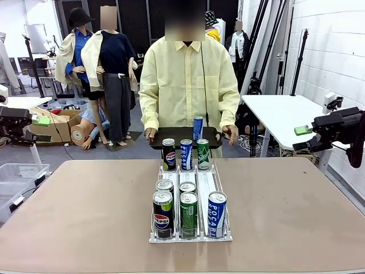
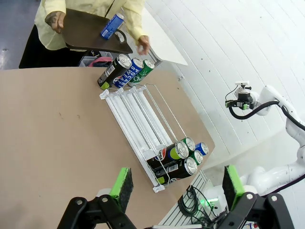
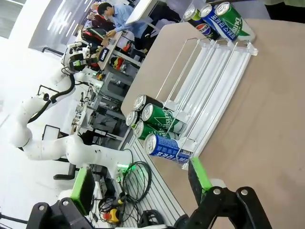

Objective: Retrieve and hand over the desired beverage to the person.
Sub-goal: Pick up another can of the same type that the person held from the Automatic Can Dispenser.

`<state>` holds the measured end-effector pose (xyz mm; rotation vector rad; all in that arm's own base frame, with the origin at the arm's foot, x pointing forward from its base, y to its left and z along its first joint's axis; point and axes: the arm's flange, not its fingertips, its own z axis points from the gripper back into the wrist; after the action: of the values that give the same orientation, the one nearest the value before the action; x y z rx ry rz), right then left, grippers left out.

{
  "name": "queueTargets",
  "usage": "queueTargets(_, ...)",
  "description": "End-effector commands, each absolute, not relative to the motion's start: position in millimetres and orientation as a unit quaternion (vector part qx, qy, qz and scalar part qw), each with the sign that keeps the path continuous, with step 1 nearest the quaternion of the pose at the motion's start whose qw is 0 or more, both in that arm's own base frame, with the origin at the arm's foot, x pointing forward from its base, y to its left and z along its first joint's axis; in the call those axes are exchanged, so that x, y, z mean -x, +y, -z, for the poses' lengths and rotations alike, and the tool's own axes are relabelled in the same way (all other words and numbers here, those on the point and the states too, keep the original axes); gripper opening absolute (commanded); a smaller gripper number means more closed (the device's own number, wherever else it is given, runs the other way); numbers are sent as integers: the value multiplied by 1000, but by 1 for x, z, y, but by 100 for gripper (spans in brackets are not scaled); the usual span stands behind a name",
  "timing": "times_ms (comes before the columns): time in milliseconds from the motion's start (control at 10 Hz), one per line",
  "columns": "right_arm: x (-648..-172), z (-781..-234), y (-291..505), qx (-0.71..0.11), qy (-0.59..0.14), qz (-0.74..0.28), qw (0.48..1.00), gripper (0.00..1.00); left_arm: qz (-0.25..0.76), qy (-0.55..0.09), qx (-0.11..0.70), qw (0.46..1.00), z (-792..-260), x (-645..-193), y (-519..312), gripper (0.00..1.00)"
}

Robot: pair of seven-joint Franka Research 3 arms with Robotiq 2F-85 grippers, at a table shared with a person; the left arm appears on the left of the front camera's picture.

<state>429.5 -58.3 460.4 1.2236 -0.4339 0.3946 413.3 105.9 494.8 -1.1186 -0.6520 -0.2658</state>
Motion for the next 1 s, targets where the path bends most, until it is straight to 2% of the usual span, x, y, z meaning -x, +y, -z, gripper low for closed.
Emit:
queueTargets(0, -432, -466, -60, -574, -213, -167, 773, 100, 123, -305, 526, 784, -497, -412, 107, 100)
queueTargets(900, -429, -460, -58, -566, -201, -183, 779, 100, 123, -305, 526, 784, -497, -412, 107, 100)
